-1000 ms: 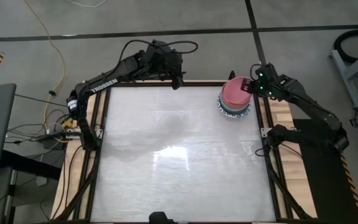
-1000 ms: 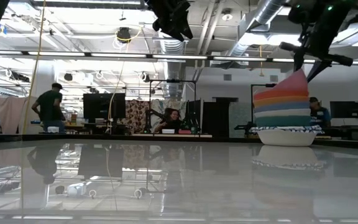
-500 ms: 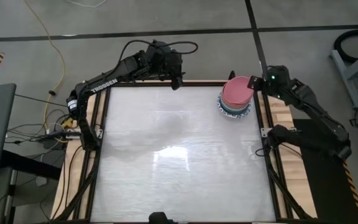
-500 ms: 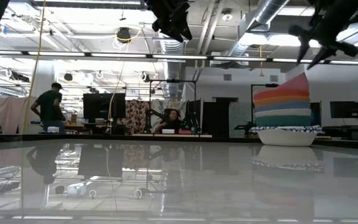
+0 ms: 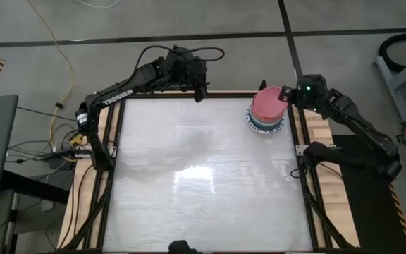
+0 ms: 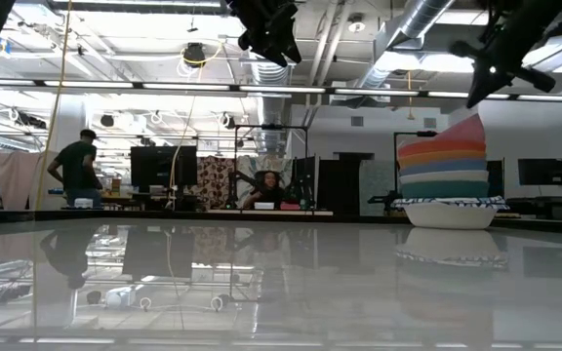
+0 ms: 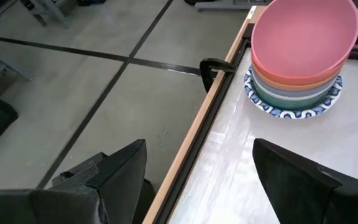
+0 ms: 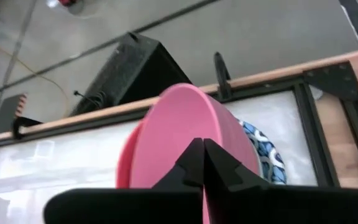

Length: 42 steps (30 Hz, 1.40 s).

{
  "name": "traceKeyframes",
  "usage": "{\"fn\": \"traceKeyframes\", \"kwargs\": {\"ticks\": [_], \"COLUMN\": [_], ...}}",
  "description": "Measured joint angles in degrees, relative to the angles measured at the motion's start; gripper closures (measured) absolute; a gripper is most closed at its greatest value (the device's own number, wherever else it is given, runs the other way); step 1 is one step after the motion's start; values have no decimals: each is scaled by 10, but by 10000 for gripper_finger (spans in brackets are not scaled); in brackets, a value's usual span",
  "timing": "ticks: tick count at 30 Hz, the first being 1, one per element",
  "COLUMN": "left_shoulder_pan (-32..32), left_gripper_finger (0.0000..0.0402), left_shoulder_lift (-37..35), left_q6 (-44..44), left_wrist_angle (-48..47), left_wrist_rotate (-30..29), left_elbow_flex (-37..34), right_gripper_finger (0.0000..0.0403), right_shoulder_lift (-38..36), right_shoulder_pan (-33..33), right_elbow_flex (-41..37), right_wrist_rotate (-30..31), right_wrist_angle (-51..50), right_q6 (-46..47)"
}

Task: Nest bowls inside each other
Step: Stack the pink bowl into the orange bowl

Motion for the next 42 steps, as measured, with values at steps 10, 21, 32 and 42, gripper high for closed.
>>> {"fn": "traceKeyframes", "kwargs": {"ticks": [10,21,32,42], "left_shoulder_pan": [0,0,0,0], "left_gripper_finger": [118,118,118,118], "left_shoulder_lift": [0,0,0,0], "left_q6": [-1,-1,0,0], "left_wrist_angle": [-9,-13,-22,-22], "left_wrist_rotate": [0,0,1,1], "left_elbow_flex": [0,0,0,0], "right_gripper_finger": [397,396,395,395], "right_shoulder_lift": [39,85,88,104], "right_shoulder_pan": [0,3,52,42], "right_elbow_flex": [0,0,-1,0], "right_wrist_rotate": [0,3,27,112], "right_wrist_angle": [-29,-47,43,54], "right_q6": [-2,-2,12,49]}}
